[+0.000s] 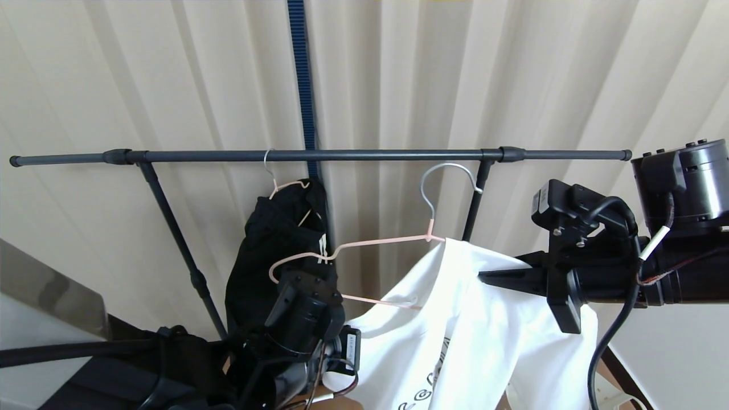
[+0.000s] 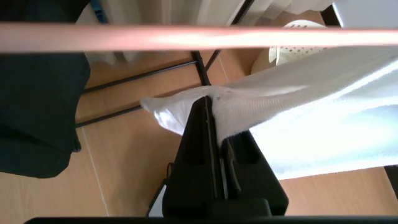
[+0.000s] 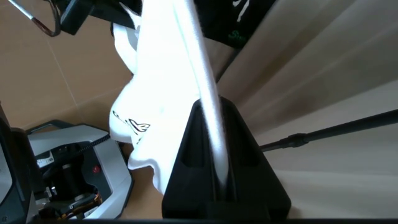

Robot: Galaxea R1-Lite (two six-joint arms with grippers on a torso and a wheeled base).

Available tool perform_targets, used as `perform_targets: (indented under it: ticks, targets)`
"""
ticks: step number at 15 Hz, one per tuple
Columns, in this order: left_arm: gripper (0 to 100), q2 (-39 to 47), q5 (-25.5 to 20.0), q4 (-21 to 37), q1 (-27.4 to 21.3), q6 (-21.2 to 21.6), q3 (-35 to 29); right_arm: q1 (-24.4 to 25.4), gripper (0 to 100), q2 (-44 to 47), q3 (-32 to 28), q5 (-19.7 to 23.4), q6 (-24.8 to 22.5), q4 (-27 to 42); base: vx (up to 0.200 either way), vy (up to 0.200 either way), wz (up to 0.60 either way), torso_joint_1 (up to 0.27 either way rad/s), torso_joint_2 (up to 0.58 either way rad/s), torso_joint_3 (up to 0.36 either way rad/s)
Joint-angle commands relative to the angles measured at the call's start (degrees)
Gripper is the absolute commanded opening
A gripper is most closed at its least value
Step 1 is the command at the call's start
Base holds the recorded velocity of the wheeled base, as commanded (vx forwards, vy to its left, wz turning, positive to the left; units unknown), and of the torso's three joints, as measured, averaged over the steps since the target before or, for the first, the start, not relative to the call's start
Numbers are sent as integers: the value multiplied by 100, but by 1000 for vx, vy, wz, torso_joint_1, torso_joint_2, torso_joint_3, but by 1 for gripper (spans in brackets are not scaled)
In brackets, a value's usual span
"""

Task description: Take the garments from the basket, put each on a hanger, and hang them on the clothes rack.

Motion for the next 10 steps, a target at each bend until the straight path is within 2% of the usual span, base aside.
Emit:
perform_targets:
  ticks: [1, 10]
  targets:
    - [0, -301, 13, -1, 37, 16, 78, -34, 0, 24, 10, 1, -12, 2, 0, 0, 0, 0, 0, 0]
    - [0, -758, 136, 8, 644, 139, 149, -139, 0, 33, 54, 1, -38, 2, 0, 0, 0, 0, 0, 0]
